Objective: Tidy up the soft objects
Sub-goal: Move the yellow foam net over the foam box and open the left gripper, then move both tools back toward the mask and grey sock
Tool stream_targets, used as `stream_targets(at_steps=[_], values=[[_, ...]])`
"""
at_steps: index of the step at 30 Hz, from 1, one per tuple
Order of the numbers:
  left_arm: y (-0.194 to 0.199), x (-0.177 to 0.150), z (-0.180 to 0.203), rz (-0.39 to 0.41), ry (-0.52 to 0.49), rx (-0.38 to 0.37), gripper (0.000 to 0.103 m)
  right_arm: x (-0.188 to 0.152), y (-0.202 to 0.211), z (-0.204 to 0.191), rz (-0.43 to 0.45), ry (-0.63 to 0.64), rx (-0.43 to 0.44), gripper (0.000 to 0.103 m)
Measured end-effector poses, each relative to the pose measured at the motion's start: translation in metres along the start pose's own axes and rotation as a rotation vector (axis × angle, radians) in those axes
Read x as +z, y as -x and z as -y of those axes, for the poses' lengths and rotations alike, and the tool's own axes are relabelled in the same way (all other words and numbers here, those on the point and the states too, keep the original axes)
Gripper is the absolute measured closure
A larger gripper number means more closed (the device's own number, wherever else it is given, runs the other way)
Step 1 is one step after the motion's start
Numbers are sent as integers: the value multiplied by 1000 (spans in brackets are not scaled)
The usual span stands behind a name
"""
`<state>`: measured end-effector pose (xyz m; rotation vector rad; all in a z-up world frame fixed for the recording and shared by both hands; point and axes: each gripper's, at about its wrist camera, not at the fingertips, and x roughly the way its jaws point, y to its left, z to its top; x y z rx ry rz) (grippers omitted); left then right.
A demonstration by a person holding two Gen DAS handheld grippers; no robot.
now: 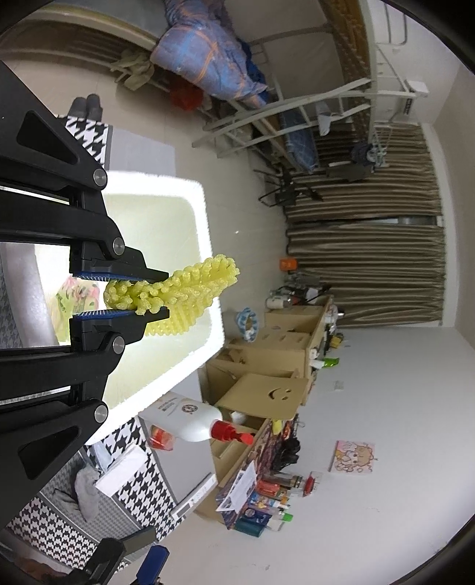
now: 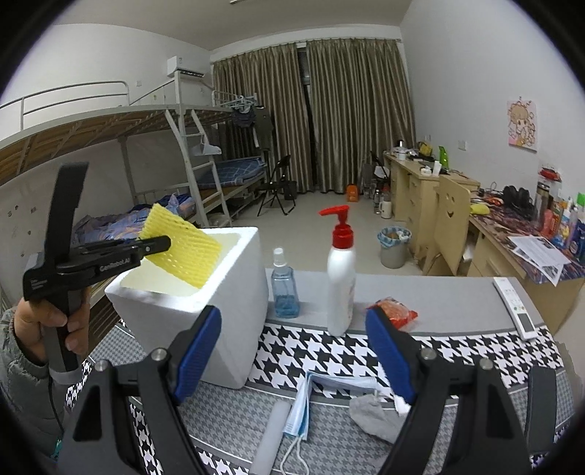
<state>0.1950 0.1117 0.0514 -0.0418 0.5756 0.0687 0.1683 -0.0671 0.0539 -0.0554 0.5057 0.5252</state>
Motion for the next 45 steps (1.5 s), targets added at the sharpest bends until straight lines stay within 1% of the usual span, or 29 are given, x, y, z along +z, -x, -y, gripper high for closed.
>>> stream_targets(at_steps=[1, 3, 4, 5, 6, 7, 8, 10, 12, 14, 24, 29, 34, 42, 45], values=[[-3, -1, 0, -8, -3, -6, 90, 0, 0, 2, 0, -4, -3, 18], [-11, -1, 1, -33, -11, -11, 85, -2, 2, 4, -2, -16, -10, 18], [-13, -2, 2, -39, -10, -18, 80, -3, 2, 6, -3, -22, -10, 18], [-14, -4, 2, -44, -9, -25, 72, -4, 2, 8, -5, -29, -10, 18], [-15, -5, 3, -46, -10, -25, 67, -5, 3, 9, -6, -34, -12, 18], [-14, -6, 3, -44, -10, -27, 52, -5, 3, 9, -7, -37, -13, 18], [-12, -8, 3, -41, -9, -38, 35, -5, 4, 10, -7, -40, -16, 18], [-7, -10, 3, -31, 0, -57, 21, -7, 5, 11, -8, -43, -19, 18], [-2, -11, 5, -14, -2, -60, 18, -9, 8, 12, -6, -47, -24, 18], [5, -13, 9, 8, -6, -56, 7, -11, 9, 14, -7, -53, -25, 18], [29, -18, 39, 43, -32, -110, 6, -19, 23, 26, -1, -73, -47, 18], [33, -23, 55, 34, -48, -144, 6, -25, 31, 32, 0, -82, -60, 18], [42, -29, 71, 44, -67, -175, 6, -29, 37, 39, 3, -91, -69, 18], [52, -36, 96, 43, -89, -213, 6, -36, 46, 48, 5, -93, -89, 18], [57, -41, 105, 49, -98, -212, 6, -39, 48, 52, 4, -92, -96, 18]])
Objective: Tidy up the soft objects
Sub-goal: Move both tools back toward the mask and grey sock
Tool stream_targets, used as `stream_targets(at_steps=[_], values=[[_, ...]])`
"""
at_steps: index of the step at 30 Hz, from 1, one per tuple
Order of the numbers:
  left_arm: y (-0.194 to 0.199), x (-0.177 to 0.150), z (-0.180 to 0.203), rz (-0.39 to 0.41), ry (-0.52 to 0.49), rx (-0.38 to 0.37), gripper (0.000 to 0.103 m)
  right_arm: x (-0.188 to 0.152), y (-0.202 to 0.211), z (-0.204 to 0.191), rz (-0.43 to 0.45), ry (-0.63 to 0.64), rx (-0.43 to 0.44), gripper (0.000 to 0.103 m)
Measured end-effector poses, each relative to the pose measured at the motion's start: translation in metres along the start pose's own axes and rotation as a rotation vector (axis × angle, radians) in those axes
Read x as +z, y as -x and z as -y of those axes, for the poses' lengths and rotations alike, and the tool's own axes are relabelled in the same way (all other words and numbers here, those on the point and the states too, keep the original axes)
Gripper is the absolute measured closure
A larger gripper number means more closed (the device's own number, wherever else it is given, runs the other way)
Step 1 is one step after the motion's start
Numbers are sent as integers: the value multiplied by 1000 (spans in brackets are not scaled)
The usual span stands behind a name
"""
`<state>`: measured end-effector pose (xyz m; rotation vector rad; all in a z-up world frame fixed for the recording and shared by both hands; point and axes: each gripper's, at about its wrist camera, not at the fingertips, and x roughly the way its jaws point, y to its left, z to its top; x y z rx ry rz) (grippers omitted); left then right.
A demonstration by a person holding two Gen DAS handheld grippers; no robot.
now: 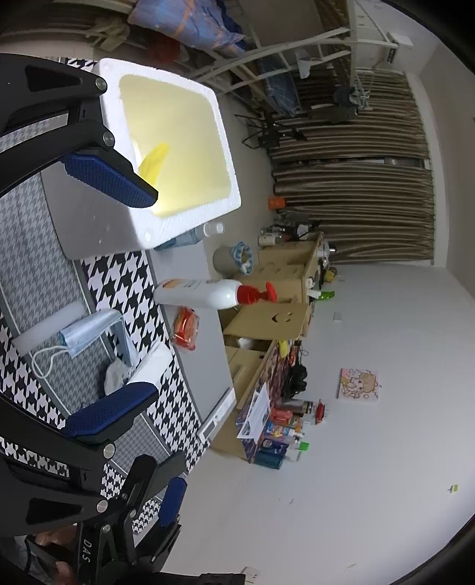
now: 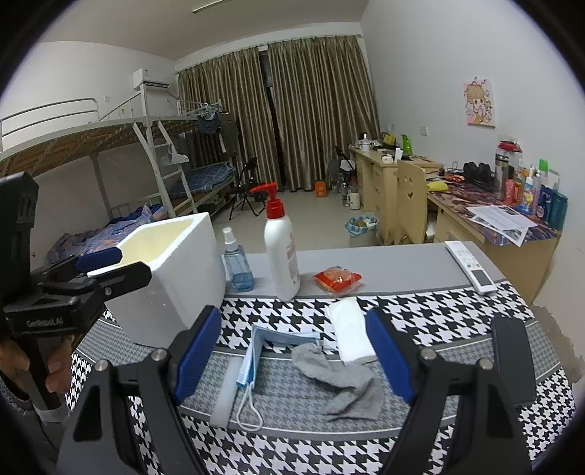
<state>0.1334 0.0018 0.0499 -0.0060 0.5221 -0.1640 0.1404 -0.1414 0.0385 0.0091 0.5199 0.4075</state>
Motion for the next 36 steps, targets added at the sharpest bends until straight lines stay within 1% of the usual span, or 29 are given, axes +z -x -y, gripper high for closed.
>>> stream_targets(at_steps=[10, 16, 19, 22, 26, 32, 36], values=[[-3, -16, 22, -9, -2, 7, 6, -8, 0, 17, -9, -13, -7, 18], [-4, -27, 35, -2, -3, 10, 6, -17, -2, 21, -27, 7, -18, 18], [-6, -31, 38, -3, -3, -8, 6, -23, -2, 25, -30, 7, -26, 18], [-12, -35, 44, 0, -14, -10, 6, -27, 1, 32, -28, 1, -47, 18], [-22, -40, 50, -22, -22, -22, 6, -31, 1, 43, -31, -20, -56, 18], [-40, -45, 58, -55, -28, -26, 6, -39, -11, 49, -69, -30, -46, 18], [-49, -47, 62, -53, -63, -13, 7, -44, -20, 51, -90, -25, -44, 18]])
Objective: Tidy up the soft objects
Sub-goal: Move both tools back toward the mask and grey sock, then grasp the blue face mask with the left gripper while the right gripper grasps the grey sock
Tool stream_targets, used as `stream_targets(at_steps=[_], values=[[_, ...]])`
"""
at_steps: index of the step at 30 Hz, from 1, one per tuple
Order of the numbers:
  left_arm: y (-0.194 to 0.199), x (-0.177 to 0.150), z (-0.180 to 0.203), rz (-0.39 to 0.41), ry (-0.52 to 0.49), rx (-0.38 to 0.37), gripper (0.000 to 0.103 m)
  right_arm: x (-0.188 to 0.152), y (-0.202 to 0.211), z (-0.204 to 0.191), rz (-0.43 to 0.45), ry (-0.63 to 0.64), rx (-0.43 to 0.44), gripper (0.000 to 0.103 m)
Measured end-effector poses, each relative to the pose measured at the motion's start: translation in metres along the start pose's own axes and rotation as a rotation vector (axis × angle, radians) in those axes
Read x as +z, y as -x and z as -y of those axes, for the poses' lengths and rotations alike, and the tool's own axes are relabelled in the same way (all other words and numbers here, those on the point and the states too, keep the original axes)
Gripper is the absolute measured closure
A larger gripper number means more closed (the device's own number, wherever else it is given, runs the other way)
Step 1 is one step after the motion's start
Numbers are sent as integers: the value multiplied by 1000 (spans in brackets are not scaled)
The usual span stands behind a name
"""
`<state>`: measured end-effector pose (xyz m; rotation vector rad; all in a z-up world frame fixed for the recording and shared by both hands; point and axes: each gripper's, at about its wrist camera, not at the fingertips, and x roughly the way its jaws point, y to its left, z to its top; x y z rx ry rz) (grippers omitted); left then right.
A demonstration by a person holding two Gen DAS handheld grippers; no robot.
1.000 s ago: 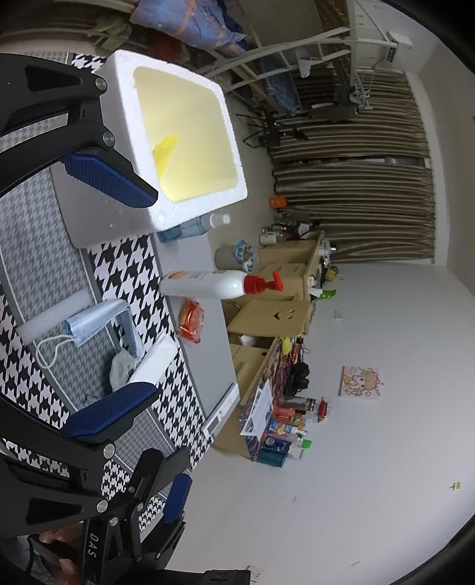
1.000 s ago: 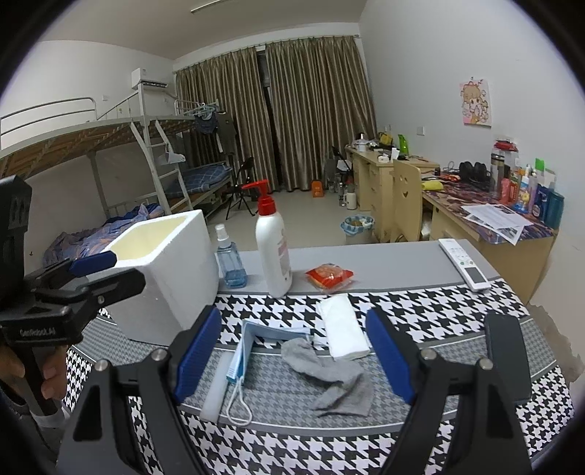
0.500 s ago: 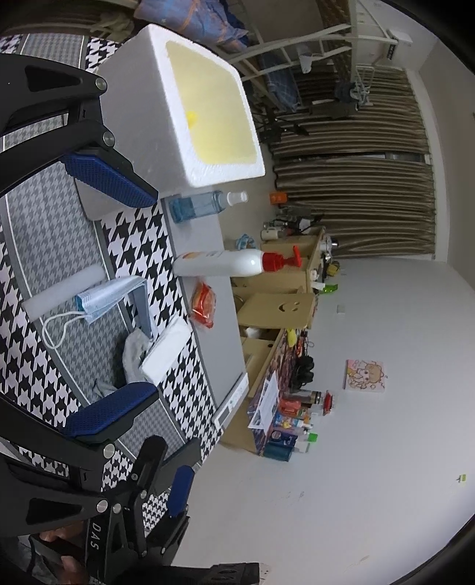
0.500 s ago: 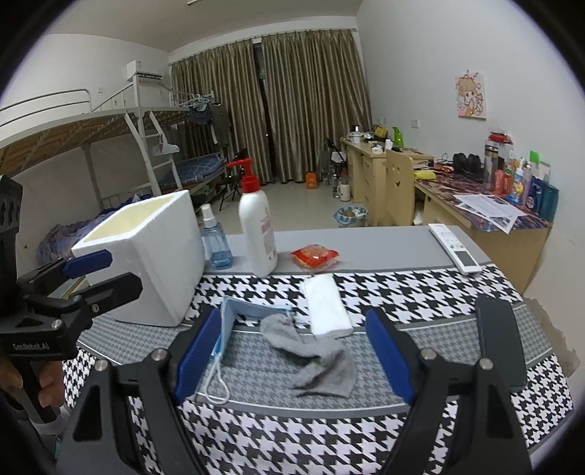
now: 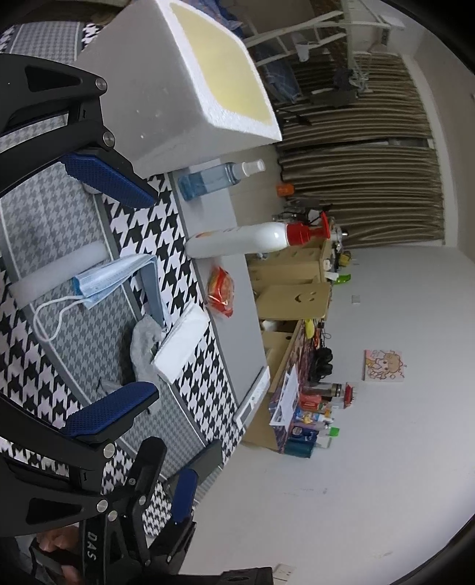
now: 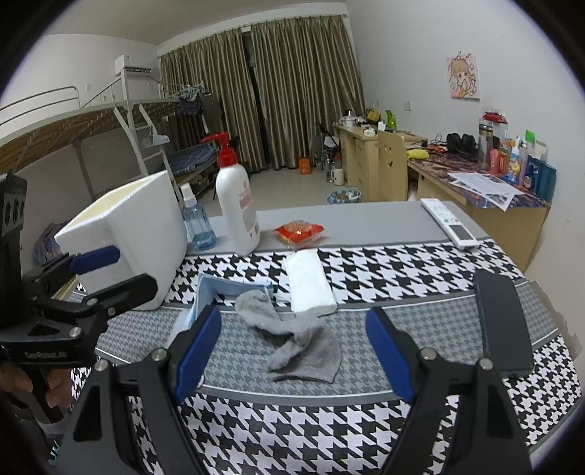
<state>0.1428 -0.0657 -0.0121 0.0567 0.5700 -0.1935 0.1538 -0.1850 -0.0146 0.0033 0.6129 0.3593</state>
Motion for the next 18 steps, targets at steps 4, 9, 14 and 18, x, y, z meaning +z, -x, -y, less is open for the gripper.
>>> stream_targets(at_steps=[4, 9, 14, 18], values=[[-16, -4, 1, -33, 3, -6, 9, -5, -9, 3, -26, 4, -2, 18], [-35, -6, -1, -84, 12, -7, 15, -7, -20, 7, -59, -8, 8, 18], [-51, -7, 0, -114, 3, 17, 23, -9, -29, 8, -84, -2, 10, 19], [-61, -9, -4, -136, 12, 31, 24, -11, -34, 10, -98, -11, 19, 19]])
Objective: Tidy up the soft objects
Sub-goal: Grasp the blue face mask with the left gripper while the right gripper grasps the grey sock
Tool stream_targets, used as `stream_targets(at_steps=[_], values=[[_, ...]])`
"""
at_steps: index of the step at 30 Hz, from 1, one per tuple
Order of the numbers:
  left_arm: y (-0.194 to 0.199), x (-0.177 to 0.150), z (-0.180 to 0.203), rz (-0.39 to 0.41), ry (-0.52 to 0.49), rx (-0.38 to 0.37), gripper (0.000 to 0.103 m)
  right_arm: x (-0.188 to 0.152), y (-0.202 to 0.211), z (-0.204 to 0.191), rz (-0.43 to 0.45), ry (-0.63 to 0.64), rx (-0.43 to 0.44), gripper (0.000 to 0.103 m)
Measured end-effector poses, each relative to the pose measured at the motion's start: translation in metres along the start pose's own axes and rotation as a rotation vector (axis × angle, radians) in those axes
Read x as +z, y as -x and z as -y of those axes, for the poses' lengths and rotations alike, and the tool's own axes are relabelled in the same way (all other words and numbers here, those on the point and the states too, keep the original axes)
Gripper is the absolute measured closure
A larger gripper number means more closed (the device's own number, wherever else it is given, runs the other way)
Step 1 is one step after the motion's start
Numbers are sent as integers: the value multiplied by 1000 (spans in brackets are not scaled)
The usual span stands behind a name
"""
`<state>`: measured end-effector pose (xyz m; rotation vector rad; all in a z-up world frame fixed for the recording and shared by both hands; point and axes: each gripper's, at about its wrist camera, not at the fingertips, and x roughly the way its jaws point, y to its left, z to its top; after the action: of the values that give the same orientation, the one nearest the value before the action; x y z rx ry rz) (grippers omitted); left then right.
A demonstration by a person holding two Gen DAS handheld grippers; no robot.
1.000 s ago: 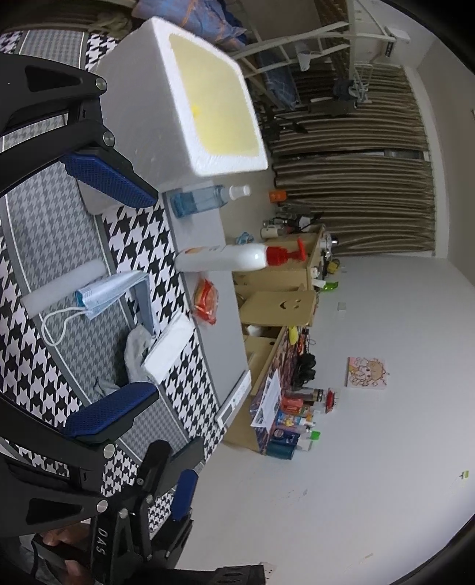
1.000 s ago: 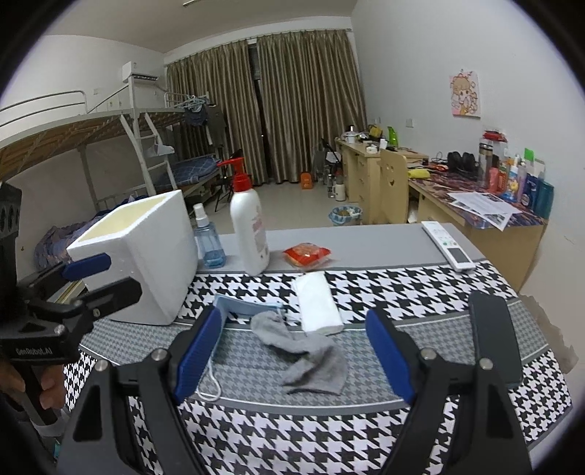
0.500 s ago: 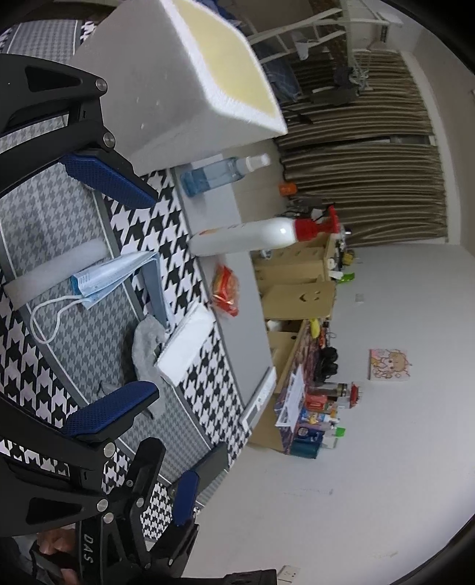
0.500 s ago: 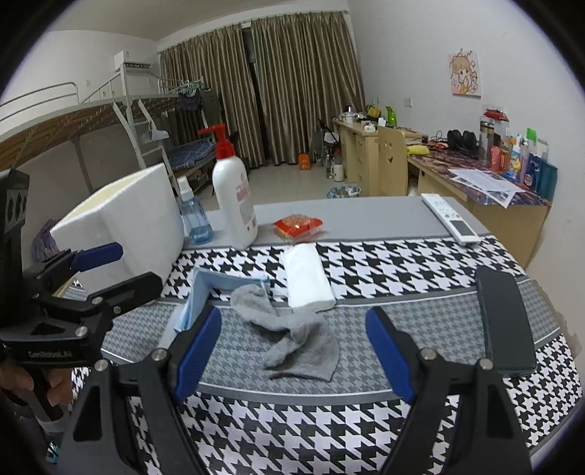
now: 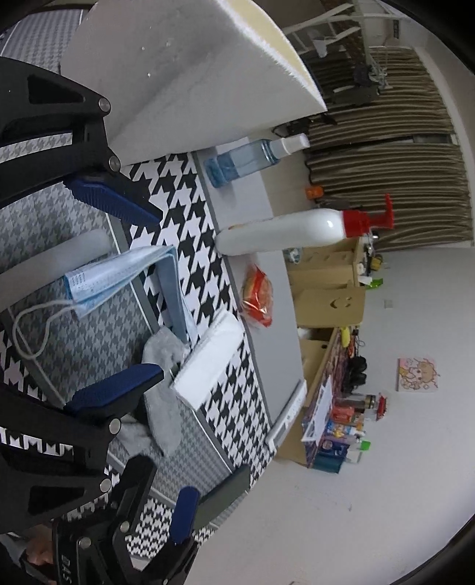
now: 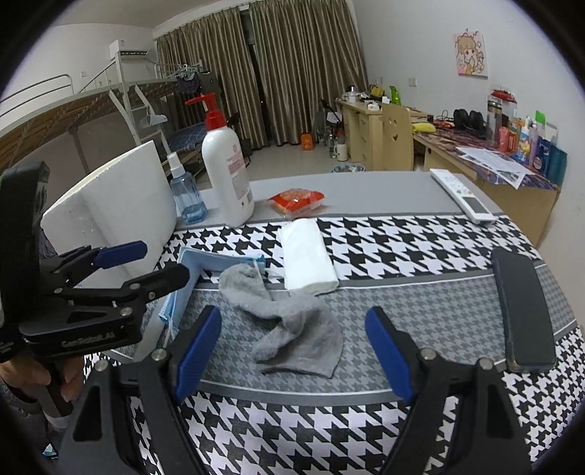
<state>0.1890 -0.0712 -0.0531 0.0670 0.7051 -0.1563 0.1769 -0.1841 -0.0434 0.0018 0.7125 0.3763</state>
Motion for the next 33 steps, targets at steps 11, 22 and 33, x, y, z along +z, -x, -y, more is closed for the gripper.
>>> stream_targets(at_steps=[11, 22, 33], values=[[-27, -5, -11, -70, 50, 17, 38, -1, -17, -4, -50, 18, 3, 23], [-42, -9, -15, -116, 69, 22, 57, -4, -33, -2, -113, 3, 17, 39], [-49, -10, -14, -140, 53, 50, 76, -5, -42, 0, -148, -10, 27, 66]])
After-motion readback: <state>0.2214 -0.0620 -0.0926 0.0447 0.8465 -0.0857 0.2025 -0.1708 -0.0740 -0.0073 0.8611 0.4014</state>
